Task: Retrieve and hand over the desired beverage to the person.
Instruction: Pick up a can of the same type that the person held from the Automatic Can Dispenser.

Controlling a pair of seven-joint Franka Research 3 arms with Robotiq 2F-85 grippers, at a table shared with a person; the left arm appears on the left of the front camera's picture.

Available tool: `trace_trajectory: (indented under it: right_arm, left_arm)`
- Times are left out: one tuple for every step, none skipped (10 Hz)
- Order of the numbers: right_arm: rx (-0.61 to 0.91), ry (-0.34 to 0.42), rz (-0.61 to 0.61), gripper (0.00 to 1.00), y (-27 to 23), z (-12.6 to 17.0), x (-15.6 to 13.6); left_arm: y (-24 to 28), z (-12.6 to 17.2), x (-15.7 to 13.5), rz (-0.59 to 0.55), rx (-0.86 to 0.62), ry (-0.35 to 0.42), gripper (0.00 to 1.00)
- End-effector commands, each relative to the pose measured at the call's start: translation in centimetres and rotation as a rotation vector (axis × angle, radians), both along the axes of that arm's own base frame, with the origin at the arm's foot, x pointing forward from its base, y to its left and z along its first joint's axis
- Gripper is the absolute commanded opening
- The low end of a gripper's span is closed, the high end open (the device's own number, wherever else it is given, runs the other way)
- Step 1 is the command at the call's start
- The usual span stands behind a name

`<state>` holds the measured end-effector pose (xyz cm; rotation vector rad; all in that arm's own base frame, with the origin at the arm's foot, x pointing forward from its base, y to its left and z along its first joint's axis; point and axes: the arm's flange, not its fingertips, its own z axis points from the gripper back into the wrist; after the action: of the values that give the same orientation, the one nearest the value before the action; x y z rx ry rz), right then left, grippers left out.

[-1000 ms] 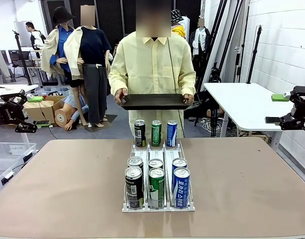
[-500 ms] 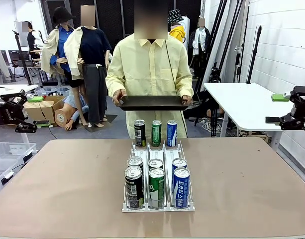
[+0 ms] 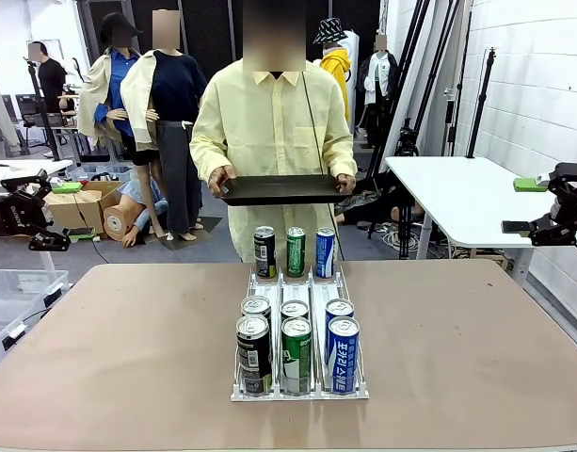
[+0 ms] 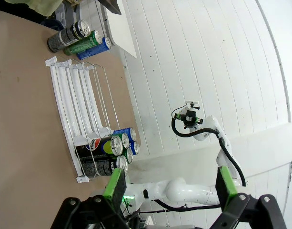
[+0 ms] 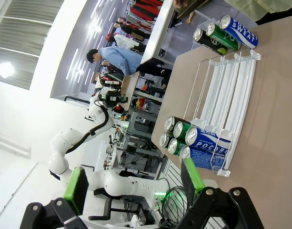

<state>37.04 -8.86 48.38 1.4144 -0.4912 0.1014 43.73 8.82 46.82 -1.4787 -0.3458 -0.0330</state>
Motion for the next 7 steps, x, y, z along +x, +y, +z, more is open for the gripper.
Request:
trace_trajectory:
  right_arm:
    - [0.008, 0.008, 0.006, 1.00, -0.01, 0.03, -0.03]
    - [0.008, 0.008, 0.006, 1.00, -0.01, 0.03, -0.03]
    - [0.008, 0.008, 0.006, 1.00, -0.01, 0.03, -0.03]
    - [0.008, 0.008, 0.006, 1.00, -0.01, 0.03, -0.03]
    - [0.008, 0.008, 0.006, 1.00, -0.01, 0.03, -0.03]
    - [0.008, 0.008, 0.006, 1.00, -0.01, 0.03, -0.03]
    - [0.008, 0.008, 0.006, 1.00, -0.01, 0.03, -0.03]
  left_arm:
    - [0.10, 0.15, -0.06, 0.003, -0.004, 0.006, 1.00]
    - [0.10, 0.15, -0.06, 0.003, -0.004, 0.006, 1.00]
    - [0.10, 0.15, -0.06, 0.003, -0.004, 0.006, 1.00]
    - [0.10, 0.15, -0.06, 0.003, -0.004, 0.006, 1.00]
    - [0.10, 0.15, -0.06, 0.003, -0.004, 0.006, 1.00]
    - [0.10, 0.15, -0.06, 0.003, -0.004, 0.006, 1.00]
    - [0.10, 0.15, -0.06, 0.003, -0.004, 0.006, 1.00]
